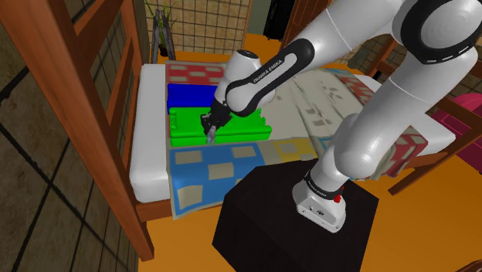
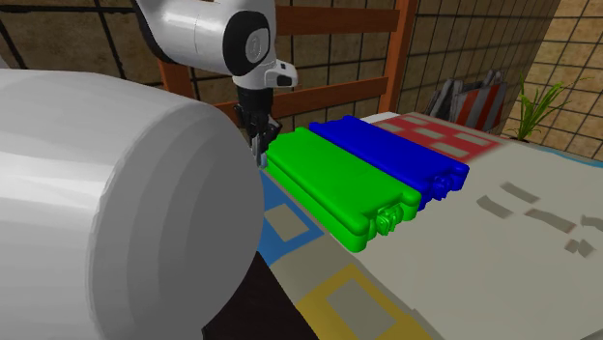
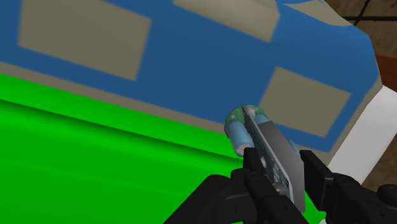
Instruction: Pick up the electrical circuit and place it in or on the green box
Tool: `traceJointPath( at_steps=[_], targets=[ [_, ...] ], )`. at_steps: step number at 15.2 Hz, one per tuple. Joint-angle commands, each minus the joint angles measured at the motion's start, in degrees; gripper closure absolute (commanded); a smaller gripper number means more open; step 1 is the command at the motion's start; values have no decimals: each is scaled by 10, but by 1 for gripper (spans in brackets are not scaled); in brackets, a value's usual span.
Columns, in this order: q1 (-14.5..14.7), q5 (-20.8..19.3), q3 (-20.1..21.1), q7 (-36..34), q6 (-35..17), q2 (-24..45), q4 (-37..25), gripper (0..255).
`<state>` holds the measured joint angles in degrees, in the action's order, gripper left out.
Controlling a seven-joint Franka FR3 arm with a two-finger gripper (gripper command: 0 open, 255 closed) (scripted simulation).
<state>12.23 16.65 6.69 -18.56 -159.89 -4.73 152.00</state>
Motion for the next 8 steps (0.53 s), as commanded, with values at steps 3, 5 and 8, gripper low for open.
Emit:
traceJointPath(
  at_steps=[3, 5, 8],
  targets=[
    [-4, -14, 0, -13, 37, -31, -6, 255],
    [-6, -19, 0, -19, 56, -46, -10, 255],
    [-9, -26, 0, -26, 83, -67, -16, 255]
  ],
)
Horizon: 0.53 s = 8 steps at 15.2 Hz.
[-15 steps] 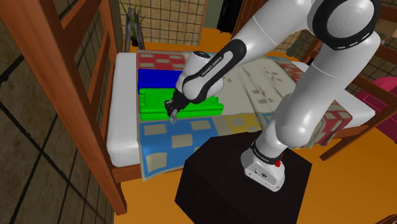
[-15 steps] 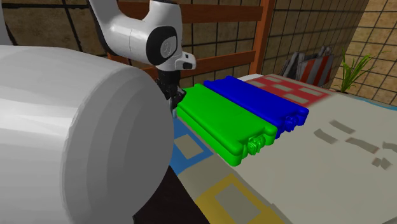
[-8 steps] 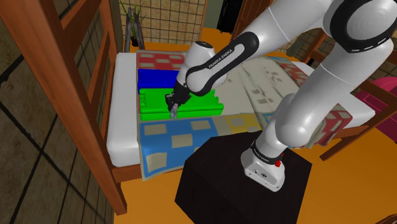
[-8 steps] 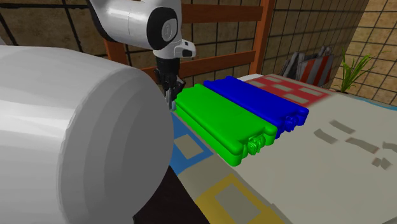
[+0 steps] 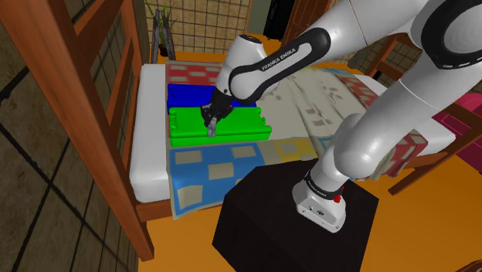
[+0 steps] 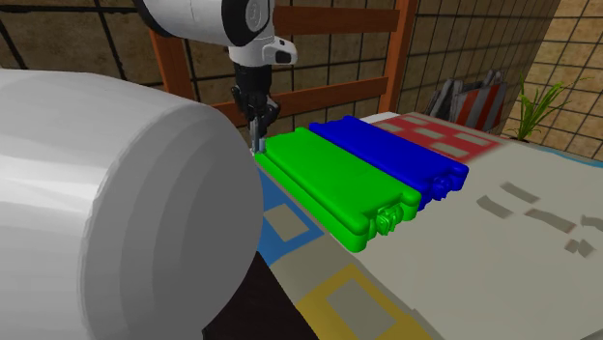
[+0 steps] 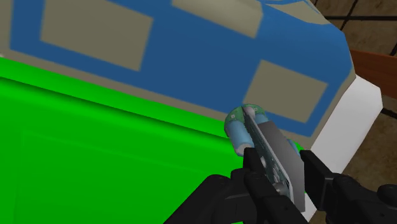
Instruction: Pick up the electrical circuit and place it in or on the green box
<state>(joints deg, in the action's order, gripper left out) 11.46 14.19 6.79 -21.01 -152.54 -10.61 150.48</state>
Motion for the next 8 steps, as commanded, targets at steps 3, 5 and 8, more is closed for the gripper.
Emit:
traceJointPath(
  at_steps=[3, 5, 8],
  targets=[
    [-3, -8, -1, -7, 37, -28, -9, 255],
    [-5, -11, -1, -11, 55, -40, -15, 255],
    [-7, -16, -1, -16, 82, -57, -25, 255]
  ],
)
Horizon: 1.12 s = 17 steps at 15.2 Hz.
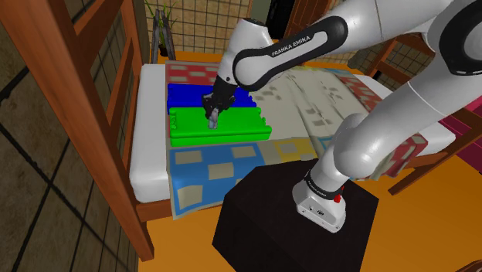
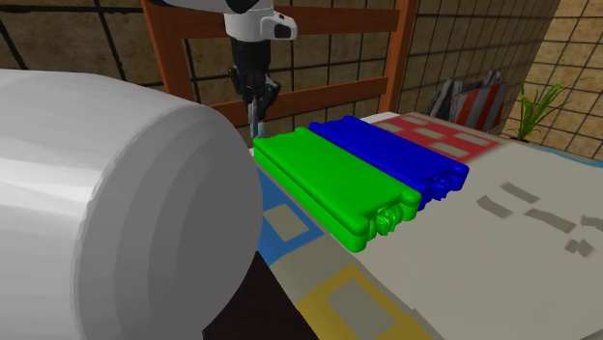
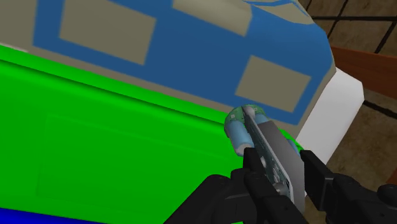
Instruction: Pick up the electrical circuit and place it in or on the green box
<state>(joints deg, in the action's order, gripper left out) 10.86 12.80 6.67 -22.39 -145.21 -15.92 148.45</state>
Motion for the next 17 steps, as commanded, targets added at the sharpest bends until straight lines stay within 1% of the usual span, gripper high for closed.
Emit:
traceJointPath(
  at_steps=[1, 7, 13, 17],
  targets=[
    [-1, -2, 0, -3, 14, -7, -6, 255],
    [-36, -7, -65, 89, 48, 16, -52, 255],
    [-68, -5, -123, 176, 87, 60, -122, 255],
    [-65, 5, -124, 186, 56, 78, -107, 255]
  ],
)
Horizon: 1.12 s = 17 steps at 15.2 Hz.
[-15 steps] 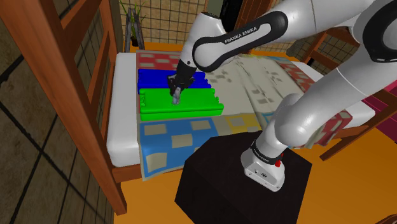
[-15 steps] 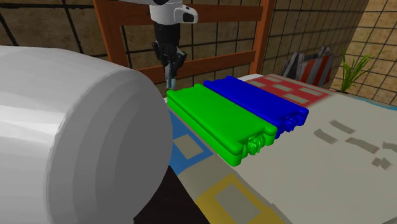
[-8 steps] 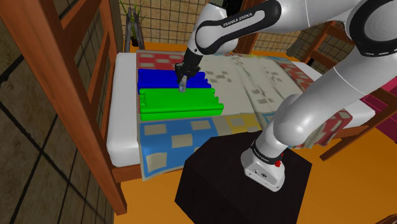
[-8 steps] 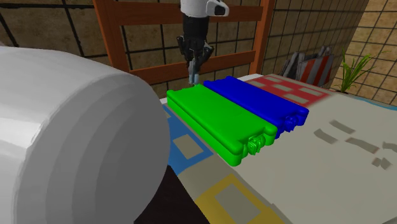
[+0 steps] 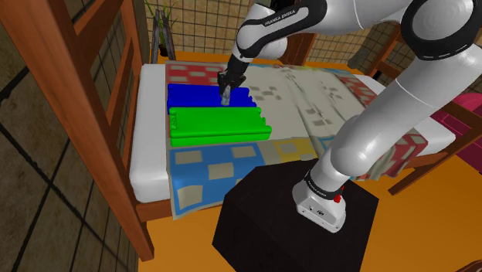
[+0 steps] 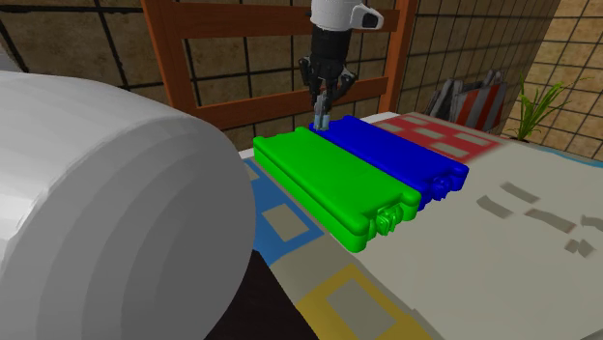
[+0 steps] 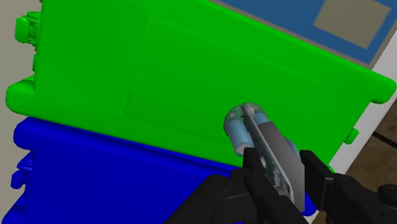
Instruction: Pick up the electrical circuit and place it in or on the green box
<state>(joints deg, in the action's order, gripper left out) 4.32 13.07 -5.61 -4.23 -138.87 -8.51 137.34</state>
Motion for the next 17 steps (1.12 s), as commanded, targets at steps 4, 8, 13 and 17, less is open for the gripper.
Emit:
traceJointPath(
  at_steps=[4, 8, 13, 17],
  targets=[
    [3, 15, -2, 17, -39, 23, 17, 255],
    [5, 30, -2, 31, -70, 45, 27, 255],
    [9, 53, -2, 53, -108, 76, 37, 255],
    [9, 58, -1, 57, -115, 81, 38, 255]
  ],
)
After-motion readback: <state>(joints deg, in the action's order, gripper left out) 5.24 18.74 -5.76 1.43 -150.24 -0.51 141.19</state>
